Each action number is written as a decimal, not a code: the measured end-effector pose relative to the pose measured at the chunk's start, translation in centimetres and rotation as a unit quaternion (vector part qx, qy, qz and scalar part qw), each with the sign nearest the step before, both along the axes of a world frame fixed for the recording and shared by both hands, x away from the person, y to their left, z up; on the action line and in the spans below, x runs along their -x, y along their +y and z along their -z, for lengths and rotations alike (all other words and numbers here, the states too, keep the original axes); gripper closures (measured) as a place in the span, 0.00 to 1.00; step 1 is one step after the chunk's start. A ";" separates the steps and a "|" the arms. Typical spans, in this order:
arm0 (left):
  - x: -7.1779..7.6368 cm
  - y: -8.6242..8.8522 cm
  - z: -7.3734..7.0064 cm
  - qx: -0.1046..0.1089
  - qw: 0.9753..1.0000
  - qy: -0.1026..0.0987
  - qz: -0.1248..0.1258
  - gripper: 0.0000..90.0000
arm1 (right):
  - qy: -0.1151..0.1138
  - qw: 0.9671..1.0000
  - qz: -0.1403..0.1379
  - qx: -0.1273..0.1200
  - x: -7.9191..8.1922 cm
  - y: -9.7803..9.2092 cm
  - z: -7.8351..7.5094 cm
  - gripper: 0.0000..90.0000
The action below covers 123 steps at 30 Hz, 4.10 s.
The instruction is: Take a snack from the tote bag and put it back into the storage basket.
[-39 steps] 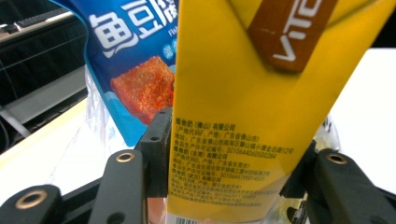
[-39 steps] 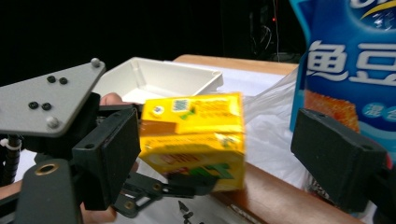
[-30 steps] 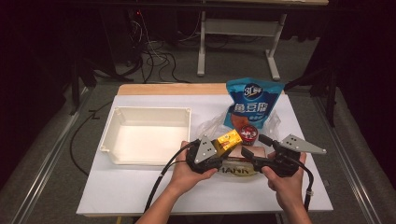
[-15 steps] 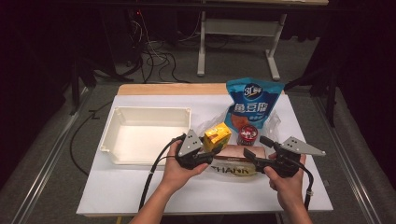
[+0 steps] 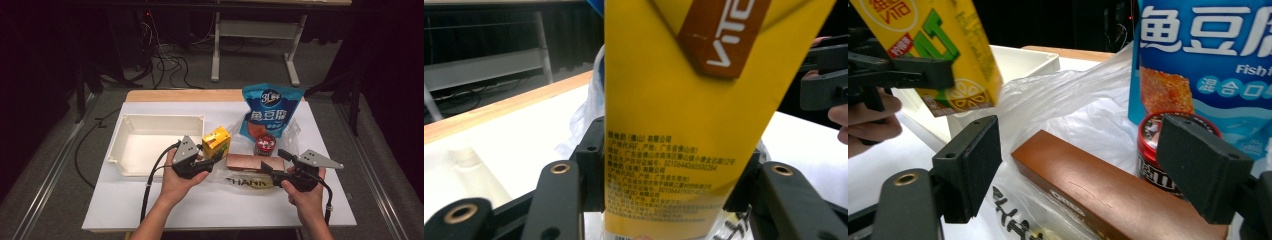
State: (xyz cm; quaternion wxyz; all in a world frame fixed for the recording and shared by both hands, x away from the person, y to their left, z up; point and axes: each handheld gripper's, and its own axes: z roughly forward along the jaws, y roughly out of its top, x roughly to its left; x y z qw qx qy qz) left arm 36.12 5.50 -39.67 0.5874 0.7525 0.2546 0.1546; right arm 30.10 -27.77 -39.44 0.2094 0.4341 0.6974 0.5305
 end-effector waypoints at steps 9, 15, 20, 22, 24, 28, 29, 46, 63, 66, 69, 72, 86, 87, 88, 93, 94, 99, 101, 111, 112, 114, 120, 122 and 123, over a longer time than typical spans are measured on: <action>-1.0 2.6 -0.1 0.014 0.999 0.012 -0.033 0.57 | 0.003 1.000 0.005 0.008 -0.1 -0.3 0.7 0.21; -1.8 3.7 0.1 0.023 0.998 0.017 -0.055 0.57 | 0.005 1.000 0.004 0.014 -0.2 -0.2 0.9 0.22; -2.7 4.6 0.2 0.027 0.997 0.021 -0.074 0.57 | 0.008 1.000 0.008 0.012 -0.2 -0.5 1.0 0.22; -3.1 4.9 0.4 0.030 0.996 0.025 -0.080 0.57 | 0.006 1.000 0.006 0.012 -0.2 -0.5 1.0 0.22; -3.6 5.1 0.7 0.027 0.995 0.026 -0.089 0.57 | 0.005 1.000 0.000 0.018 -0.3 -0.5 1.1 0.20; -4.5 5.6 1.4 0.030 0.994 0.040 -0.097 0.57 | 0.005 1.000 0.000 0.030 -0.2 -0.3 1.2 0.19; -4.5 5.6 1.4 0.030 0.994 0.040 -0.097 0.57 | 0.005 1.000 0.000 0.030 -0.2 -0.3 1.2 0.19; -8.9 5.4 4.6 0.007 0.983 0.088 -0.160 0.56 | 0.012 1.000 -0.002 0.020 -0.4 -0.4 1.5 0.20; -10.8 4.6 6.8 -0.019 0.968 0.135 -0.211 0.56 | 0.014 1.000 -0.004 0.020 -0.4 -0.3 1.8 0.21; -10.9 4.4 7.1 -0.038 0.967 0.135 -0.214 0.56 | 0.016 1.000 -0.005 0.021 -0.5 -0.3 1.9 0.21; -10.9 4.1 7.3 -0.049 0.967 0.131 -0.214 0.56 | 0.018 1.000 -0.005 0.021 -0.5 -0.2 2.0 0.21; -10.7 3.8 7.4 -0.068 0.966 0.120 -0.219 0.56 | 0.018 1.000 -0.005 0.024 -0.4 -0.1 2.0 0.22; -10.6 3.6 7.5 -0.097 0.963 0.138 -0.211 0.54 | 0.022 0.999 -0.005 0.029 -0.3 0.2 2.2 0.22; -10.6 3.6 7.5 -0.097 0.963 0.138 -0.211 0.53 | 0.023 0.999 -0.005 0.030 -0.3 0.2 2.2 0.22; -10.6 3.9 7.4 -0.080 0.965 0.146 -0.202 0.51 | 0.021 0.999 -0.005 0.032 -0.4 0.1 2.2 0.22; -10.2 3.8 6.7 -0.097 0.963 0.133 -0.212 0.32 | 0.022 0.999 -0.007 0.033 -0.4 0.1 2.2 0.23; -9.8 3.8 6.3 -0.100 0.962 0.133 -0.215 0.28 | 0.023 0.999 -0.007 0.032 -0.3 0.1 2.3 0.23; -7.9 5.3 4.8 -0.085 0.964 0.126 -0.218 0.28 | 0.021 0.999 -0.011 0.035 -0.2 0.3 2.2 0.22; -6.9 6.1 4.5 -0.075 0.966 0.119 -0.217 0.36 | 0.020 0.999 -0.011 0.035 -0.2 0.3 2.2 0.22; -6.2 6.6 4.7 -0.041 0.973 0.169 -0.154 1.00 | 0.021 0.999 -0.013 0.043 -0.2 0.7 2.3 0.22; -6.3 6.4 4.8 -0.049 0.972 0.165 -0.157 1.00 | 0.022 0.999 -0.014 0.043 -0.2 0.8 2.3 0.22; -6.6 6.2 5.2 -0.043 0.971 0.175 -0.158 1.00 | 0.023 0.999 -0.014 0.045 -0.2 0.8 2.4 0.23; -7.2 5.8 5.7 -0.053 0.966 0.177 -0.180 1.00 | 0.026 0.998 -0.015 0.047 -0.3 0.8 2.6 0.23; -7.4 5.7 5.7 -0.055 0.966 0.177 -0.183 1.00 | 0.028 0.999 -0.014 0.045 -0.3 0.8 2.6 0.23; -7.6 5.7 5.7 -0.057 0.965 0.177 -0.183 1.00 | 0.028 0.998 -0.013 0.046 -0.3 0.8 2.6 0.23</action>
